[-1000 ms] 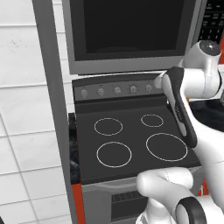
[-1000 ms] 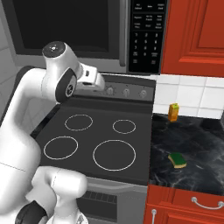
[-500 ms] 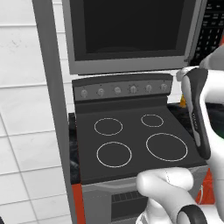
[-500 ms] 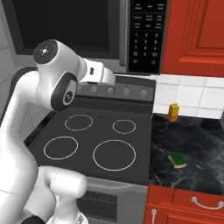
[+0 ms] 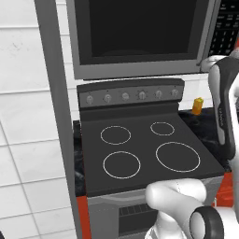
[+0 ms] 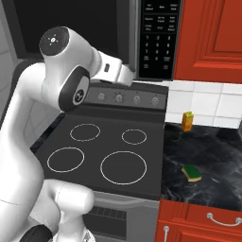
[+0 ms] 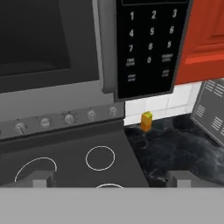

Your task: Place the sponge inside the microwave to prepare for sanitizing.

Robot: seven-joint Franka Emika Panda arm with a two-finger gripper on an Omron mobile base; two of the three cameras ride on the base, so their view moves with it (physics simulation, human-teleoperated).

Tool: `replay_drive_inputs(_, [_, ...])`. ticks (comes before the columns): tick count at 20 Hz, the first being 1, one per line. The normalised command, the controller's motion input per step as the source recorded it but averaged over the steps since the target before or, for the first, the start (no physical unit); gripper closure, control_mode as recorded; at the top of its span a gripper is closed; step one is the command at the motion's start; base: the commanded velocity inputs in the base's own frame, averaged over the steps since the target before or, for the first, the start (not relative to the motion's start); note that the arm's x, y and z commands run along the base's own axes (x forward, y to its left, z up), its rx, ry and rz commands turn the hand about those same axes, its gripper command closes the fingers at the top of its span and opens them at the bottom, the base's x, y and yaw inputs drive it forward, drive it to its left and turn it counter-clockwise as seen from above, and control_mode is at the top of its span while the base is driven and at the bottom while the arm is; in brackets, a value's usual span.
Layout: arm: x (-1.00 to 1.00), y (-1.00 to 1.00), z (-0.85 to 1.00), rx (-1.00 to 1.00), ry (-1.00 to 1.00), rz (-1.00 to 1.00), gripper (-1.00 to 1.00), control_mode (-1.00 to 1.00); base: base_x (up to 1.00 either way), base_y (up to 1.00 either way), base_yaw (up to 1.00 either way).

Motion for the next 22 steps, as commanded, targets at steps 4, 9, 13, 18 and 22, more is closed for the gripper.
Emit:
replay_drive_inputs(4, [0.01, -0.02, 0.19, 0.00, 0.00, 0.10, -1.00, -1.00, 0.00, 0.00, 0.00])
replay_drive_inputs(9, [0.00, 0.00, 0.23, -0.19, -0.03, 0.00, -1.00, -1.00, 0.00, 0.00, 0.00])
replay_drive_inputs(13, [0.00, 0.00, 0.31, -0.12, -0.09, 0.00, -1.00, -1.00, 0.00, 0.00, 0.00])
replay_drive_inputs(18, [0.12, -0.02, 0.03, 0.00, 0.00, 0.00, -1.00, -1.00, 0.00, 0.00, 0.00])
replay_drive_inputs(22, [0.57, 0.00, 0.00, 0.00, 0.00, 0.00, -1.00, -1.00, 0.00, 0.00, 0.00])
